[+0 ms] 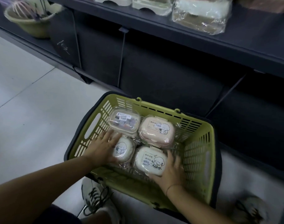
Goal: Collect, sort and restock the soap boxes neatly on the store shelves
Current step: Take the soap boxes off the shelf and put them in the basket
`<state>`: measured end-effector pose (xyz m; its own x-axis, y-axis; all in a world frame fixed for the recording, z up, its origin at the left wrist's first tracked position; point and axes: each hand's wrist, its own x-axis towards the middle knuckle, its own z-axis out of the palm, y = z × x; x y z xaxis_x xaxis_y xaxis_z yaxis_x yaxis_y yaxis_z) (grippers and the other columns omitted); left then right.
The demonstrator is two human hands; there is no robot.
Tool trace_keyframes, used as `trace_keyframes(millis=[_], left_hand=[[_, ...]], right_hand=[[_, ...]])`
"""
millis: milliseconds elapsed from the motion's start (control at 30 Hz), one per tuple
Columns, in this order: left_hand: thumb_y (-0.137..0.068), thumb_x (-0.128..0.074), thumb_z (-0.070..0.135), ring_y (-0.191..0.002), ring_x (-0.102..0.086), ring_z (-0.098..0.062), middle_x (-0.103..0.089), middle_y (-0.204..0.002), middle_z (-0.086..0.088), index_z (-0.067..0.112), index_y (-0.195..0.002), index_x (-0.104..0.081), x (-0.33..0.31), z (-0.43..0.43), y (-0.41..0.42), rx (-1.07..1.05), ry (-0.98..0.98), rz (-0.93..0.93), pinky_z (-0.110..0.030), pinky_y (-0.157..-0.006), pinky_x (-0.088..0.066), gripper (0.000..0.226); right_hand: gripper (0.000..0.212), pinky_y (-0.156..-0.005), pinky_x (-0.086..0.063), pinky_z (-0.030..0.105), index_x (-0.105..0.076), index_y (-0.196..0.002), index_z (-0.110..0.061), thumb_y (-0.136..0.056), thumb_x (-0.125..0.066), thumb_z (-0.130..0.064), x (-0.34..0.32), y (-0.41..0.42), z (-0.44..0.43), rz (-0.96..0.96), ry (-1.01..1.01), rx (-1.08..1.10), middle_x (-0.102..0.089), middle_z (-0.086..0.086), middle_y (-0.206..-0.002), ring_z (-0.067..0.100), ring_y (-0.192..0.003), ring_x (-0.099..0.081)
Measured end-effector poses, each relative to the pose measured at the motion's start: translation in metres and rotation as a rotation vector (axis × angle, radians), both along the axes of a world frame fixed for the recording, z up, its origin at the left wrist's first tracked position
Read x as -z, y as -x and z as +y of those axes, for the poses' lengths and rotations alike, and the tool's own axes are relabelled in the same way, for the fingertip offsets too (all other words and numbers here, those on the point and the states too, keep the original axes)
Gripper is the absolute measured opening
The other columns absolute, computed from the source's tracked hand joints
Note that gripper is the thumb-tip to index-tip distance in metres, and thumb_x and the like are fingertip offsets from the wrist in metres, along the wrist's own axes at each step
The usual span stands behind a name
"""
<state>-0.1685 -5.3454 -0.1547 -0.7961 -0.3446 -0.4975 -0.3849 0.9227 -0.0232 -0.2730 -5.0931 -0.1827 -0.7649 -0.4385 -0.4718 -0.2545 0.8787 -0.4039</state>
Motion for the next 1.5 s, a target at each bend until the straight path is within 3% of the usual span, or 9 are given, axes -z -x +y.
trace_keyframes(millis=[200, 400, 500, 600, 733, 967, 1167, 1300, 1500], left_hand=[[-0.077, -0.059, 0.072, -0.150, 0.002, -0.031, 0.008, -0.164, -0.006, 0.030, -0.153, 0.015, -0.005, -0.006, -0.007, 0.066, -0.088, -0.055, -0.042, -0.120, -0.018, 0.115], [-0.085, -0.059, 0.059, -0.150, 0.012, -0.027, 0.017, -0.162, -0.006, 0.022, -0.153, 0.019, -0.014, -0.017, 0.001, 0.095, -0.017, -0.104, -0.039, -0.120, -0.011, 0.110], [-0.087, -0.049, 0.067, -0.150, 0.012, -0.028, 0.019, -0.162, -0.009, 0.014, -0.153, 0.019, -0.024, -0.012, 0.006, 0.098, 0.077, -0.155, -0.042, -0.122, -0.004, 0.108], [-0.089, -0.044, 0.069, -0.151, -0.005, -0.024, -0.003, -0.164, -0.009, 0.012, -0.156, 0.001, -0.056, -0.009, 0.022, 0.070, 0.058, -0.155, -0.039, -0.122, -0.008, 0.099], [-0.090, -0.051, 0.063, -0.115, -0.058, -0.010, -0.062, -0.129, 0.008, 0.030, -0.135, -0.054, -0.138, 0.009, 0.078, 0.069, -0.069, 0.157, -0.024, -0.093, -0.044, 0.056], [-0.094, -0.053, 0.050, -0.117, -0.050, -0.018, -0.058, -0.124, 0.001, 0.016, -0.128, -0.059, -0.252, 0.066, 0.222, 0.259, -0.143, 0.902, -0.028, -0.095, -0.038, 0.048], [-0.088, -0.036, 0.058, -0.116, -0.049, -0.038, -0.053, -0.129, -0.016, 0.004, -0.133, -0.053, -0.232, 0.067, 0.304, 0.194, 0.063, 1.096, -0.048, -0.102, -0.037, 0.072], [-0.094, -0.043, 0.049, -0.118, -0.047, -0.031, -0.054, -0.128, -0.012, 0.008, -0.131, -0.055, -0.217, 0.058, 0.309, 0.229, 0.084, 1.262, -0.050, -0.106, -0.033, 0.056], [-0.092, -0.055, 0.048, -0.126, -0.033, -0.019, -0.042, -0.132, -0.017, 0.006, -0.132, -0.048, -0.285, 0.014, 0.333, 0.100, 0.014, 1.602, -0.051, -0.109, -0.029, 0.058]], right_hand=[[0.100, -0.092, -0.051, 0.040, -0.018, -0.145, -0.019, -0.072, -0.074, -0.057, 0.013, 0.000, -0.010, -0.275, 0.091, 0.157, -0.046, 0.006, -0.135, 0.025, -0.118, -0.051], [0.099, -0.101, -0.043, 0.040, -0.021, -0.145, -0.015, -0.074, -0.063, -0.070, 0.002, 0.002, -0.026, -0.230, -0.062, 0.052, -0.029, 0.009, -0.146, 0.029, -0.129, -0.040], [0.114, -0.106, -0.040, 0.044, 0.000, -0.153, -0.011, -0.076, -0.059, -0.072, -0.010, 0.008, -0.031, -0.262, -0.130, 0.014, -0.019, 0.009, -0.156, 0.030, -0.136, -0.035], [0.109, -0.113, -0.032, 0.042, 0.005, -0.155, -0.012, -0.082, -0.057, -0.066, -0.046, 0.025, -0.028, -0.234, -0.132, -0.193, -0.005, 0.005, -0.161, 0.030, -0.142, -0.027], [0.077, -0.106, -0.039, 0.032, -0.031, -0.149, -0.017, -0.089, -0.054, -0.059, -0.158, 0.078, -0.016, -0.163, 0.086, -0.549, -0.034, 0.006, -0.150, 0.022, -0.131, -0.043], [0.015, -0.095, -0.049, 0.032, -0.067, -0.103, -0.022, -0.089, -0.067, -0.029, -0.320, 0.265, 0.051, 0.461, 0.657, -0.178, -0.069, -0.002, -0.101, 0.010, -0.093, -0.062], [0.090, -0.107, -0.040, 0.043, -0.049, -0.138, -0.012, -0.066, -0.063, -0.064, -0.307, 0.423, 0.100, 0.709, 0.282, 0.201, -0.049, 0.017, -0.138, 0.037, -0.125, -0.047], [0.091, -0.113, -0.027, 0.045, -0.026, -0.151, -0.016, -0.080, -0.066, -0.057, -0.288, 0.469, 0.091, 0.738, 0.095, 0.213, -0.029, 0.015, -0.155, 0.036, -0.141, -0.028], [0.083, -0.106, -0.028, 0.054, -0.029, -0.149, -0.019, -0.083, -0.061, -0.058, -0.281, 0.454, 0.074, 0.791, 0.028, 0.256, -0.026, 0.012, -0.155, 0.036, -0.138, -0.022]])
